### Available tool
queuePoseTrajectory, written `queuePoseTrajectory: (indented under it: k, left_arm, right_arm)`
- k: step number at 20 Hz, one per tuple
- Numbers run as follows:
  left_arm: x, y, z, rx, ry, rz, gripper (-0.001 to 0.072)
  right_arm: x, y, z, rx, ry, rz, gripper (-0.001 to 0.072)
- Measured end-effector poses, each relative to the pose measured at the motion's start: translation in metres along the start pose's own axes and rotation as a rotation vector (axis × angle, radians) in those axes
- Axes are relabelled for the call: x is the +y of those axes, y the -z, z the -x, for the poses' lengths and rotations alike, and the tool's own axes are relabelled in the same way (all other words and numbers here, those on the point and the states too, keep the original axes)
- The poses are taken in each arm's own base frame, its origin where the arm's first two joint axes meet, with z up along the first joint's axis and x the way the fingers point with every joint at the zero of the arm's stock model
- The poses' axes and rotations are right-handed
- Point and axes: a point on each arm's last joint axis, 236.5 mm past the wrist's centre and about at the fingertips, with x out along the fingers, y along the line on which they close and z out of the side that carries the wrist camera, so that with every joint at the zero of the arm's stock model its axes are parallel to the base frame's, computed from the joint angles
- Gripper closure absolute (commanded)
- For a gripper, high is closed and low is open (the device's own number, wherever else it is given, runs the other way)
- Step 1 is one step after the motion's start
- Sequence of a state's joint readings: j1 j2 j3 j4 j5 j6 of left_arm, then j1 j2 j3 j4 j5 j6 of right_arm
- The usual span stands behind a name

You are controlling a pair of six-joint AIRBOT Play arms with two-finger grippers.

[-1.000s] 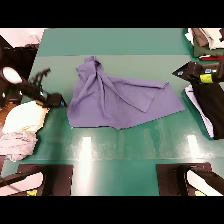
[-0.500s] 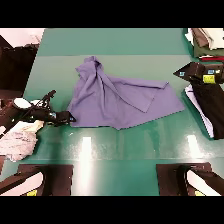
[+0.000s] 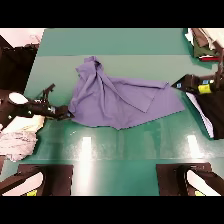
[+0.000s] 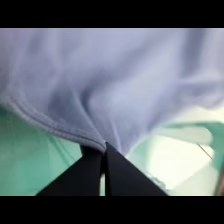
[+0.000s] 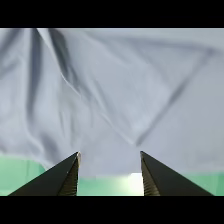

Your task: Fold the shirts.

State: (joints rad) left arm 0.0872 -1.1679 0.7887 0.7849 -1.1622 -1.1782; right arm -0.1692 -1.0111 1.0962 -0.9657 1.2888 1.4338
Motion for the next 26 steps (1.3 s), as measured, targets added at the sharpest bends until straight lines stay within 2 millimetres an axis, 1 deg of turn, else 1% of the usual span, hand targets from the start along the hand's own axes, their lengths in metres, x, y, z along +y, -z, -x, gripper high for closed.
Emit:
queuePoseTrajectory:
  k: [3,5,7,10,12,13,15,17,18,19,20,21,22,23,26]
  left_arm:
    - [-0.047,-0.033,0.046,-0.058,0.034,-0.152,0.0687]
    - [-0.076,-0.053,0.077,-0.120,0.040,-0.247,0.0687]
    - [-0.095,-0.066,0.098,-0.173,0.038,-0.306,0.0687]
    - [-0.104,-0.085,0.111,-0.242,0.028,-0.333,0.0687]
    - [-0.106,-0.099,0.109,-0.272,0.040,-0.323,0.0687]
    - [-0.110,-0.106,0.103,-0.283,0.057,-0.316,0.0687]
    - [-0.115,-0.120,0.084,-0.298,0.078,-0.308,0.0686]
    - [-0.118,-0.144,0.061,-0.330,0.080,-0.303,0.0685]
    - [-0.116,-0.157,0.051,-0.344,0.080,-0.294,0.0532]
    - [-0.112,-0.170,0.043,-0.354,0.074,-0.276,0.0279]
    - [-0.105,-0.182,0.036,-0.351,0.071,-0.251,0.0210]
    - [-0.097,-0.188,0.030,-0.332,0.071,-0.229,0.0207]
    - [-0.090,-0.190,0.027,-0.306,0.074,-0.210,0.0207]
    - [-0.081,-0.188,0.023,-0.269,0.072,-0.195,0.0208]
    - [-0.044,-0.163,0.012,-0.121,0.012,-0.197,0.0207]
  right_arm:
    - [-0.022,0.026,-0.016,0.071,0.012,-0.072,0.0281]
    - [-0.037,0.034,-0.022,0.079,0.025,-0.119,0.0281]
    - [-0.053,0.036,-0.025,0.068,0.040,-0.163,0.0281]
    - [-0.072,0.041,-0.026,0.059,0.057,-0.213,0.0281]
    - [-0.081,0.044,-0.026,0.057,0.065,-0.236,0.0281]
    - [-0.083,0.046,-0.027,0.057,0.067,-0.243,0.0281]
    - [-0.086,0.047,-0.028,0.057,0.069,-0.251,0.0281]
    - [-0.087,0.049,-0.028,0.061,0.069,-0.256,0.0281]
    - [-0.088,0.049,-0.028,0.063,0.069,-0.258,0.0281]
    - [-0.087,0.050,-0.028,0.067,0.068,-0.258,0.0281]
    - [-0.087,0.052,-0.028,0.073,0.066,-0.259,0.0281]
    - [-0.087,0.053,-0.028,0.077,0.065,-0.260,0.0281]
    - [-0.087,0.053,-0.028,0.078,0.065,-0.260,0.0281]
    - [-0.086,0.054,-0.028,0.082,0.063,-0.260,0.0281]
    - [-0.086,0.055,-0.028,0.085,0.063,-0.260,0.0281]
